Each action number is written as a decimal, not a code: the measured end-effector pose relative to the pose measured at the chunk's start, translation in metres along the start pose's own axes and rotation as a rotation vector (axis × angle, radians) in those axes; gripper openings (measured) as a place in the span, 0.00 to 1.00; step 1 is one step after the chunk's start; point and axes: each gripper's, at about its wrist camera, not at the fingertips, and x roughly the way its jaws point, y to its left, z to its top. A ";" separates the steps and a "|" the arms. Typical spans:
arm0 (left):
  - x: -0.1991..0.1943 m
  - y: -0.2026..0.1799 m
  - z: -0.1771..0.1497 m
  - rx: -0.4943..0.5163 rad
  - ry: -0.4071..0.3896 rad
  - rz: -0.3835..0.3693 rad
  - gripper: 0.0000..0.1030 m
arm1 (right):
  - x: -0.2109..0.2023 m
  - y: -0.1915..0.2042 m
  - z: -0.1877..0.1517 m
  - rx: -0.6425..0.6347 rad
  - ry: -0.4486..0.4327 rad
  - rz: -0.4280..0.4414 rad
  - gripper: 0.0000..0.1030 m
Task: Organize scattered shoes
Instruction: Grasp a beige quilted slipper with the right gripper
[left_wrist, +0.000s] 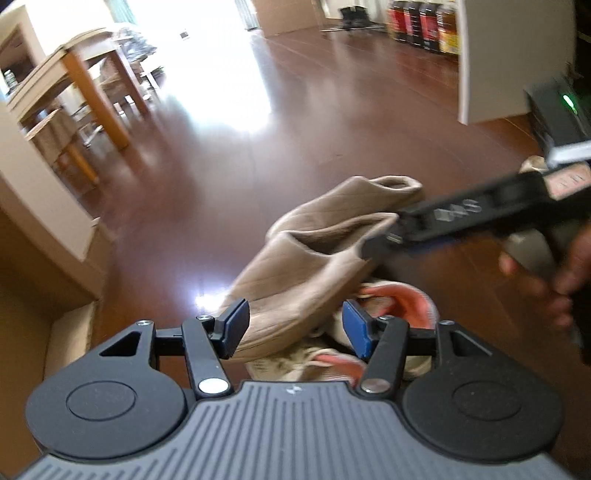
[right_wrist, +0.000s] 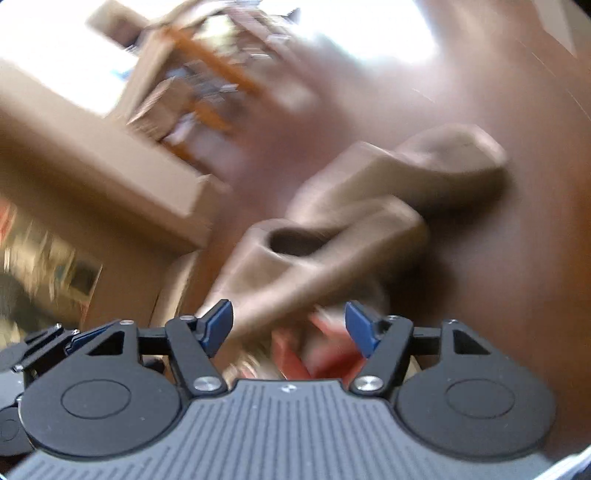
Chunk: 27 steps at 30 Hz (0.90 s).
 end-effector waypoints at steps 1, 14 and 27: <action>0.001 0.006 -0.003 -0.016 0.005 0.004 0.58 | 0.012 0.013 0.009 -0.036 0.005 0.024 0.63; -0.007 0.038 -0.007 -0.081 0.007 0.055 0.58 | 0.074 0.054 0.042 -0.299 0.069 0.188 0.08; -0.011 -0.006 0.015 -0.005 -0.019 -0.078 0.59 | -0.122 -0.012 0.024 -0.973 0.553 0.210 0.07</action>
